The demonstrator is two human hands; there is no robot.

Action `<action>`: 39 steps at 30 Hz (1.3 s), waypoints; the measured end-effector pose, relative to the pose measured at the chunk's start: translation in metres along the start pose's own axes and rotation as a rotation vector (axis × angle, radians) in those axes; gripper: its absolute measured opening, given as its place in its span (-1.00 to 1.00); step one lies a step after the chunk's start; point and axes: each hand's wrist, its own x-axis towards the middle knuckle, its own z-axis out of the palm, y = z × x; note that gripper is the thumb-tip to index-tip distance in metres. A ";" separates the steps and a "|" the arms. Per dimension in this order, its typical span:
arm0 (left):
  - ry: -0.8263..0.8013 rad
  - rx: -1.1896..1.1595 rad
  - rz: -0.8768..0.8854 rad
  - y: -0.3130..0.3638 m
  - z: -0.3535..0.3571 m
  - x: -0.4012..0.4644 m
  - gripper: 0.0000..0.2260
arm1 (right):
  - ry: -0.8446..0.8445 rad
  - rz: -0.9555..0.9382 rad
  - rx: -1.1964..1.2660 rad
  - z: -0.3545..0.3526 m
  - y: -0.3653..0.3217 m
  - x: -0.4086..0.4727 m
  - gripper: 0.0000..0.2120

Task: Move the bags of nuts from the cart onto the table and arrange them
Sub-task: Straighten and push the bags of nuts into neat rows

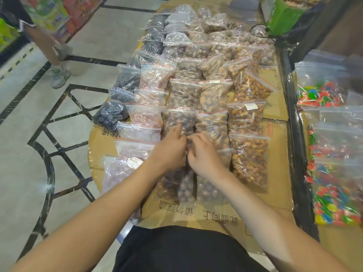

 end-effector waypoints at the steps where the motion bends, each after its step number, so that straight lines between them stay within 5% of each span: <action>1: 0.018 -0.047 0.020 0.003 0.004 -0.014 -0.48 | 0.003 0.017 0.020 0.002 0.000 -0.011 -0.60; 9: -0.040 -0.303 -0.262 0.011 0.069 -0.086 -0.38 | -0.159 0.061 -0.096 0.035 0.005 -0.049 -0.46; 15: -0.067 -0.355 -0.296 0.009 0.074 -0.084 -0.38 | -0.234 0.116 -0.081 0.054 0.001 -0.055 -0.33; 27: 0.326 -0.406 -0.107 -0.004 0.061 -0.106 -0.44 | 0.107 0.113 0.390 0.061 0.005 -0.079 -0.57; 32: 0.186 -0.257 -0.109 -0.001 0.065 -0.100 -0.44 | -0.015 0.092 0.268 0.069 0.004 -0.066 -0.49; 39: -0.082 0.013 -0.101 0.001 0.074 -0.110 -0.24 | 0.022 -0.095 -0.091 0.071 0.009 -0.071 -0.52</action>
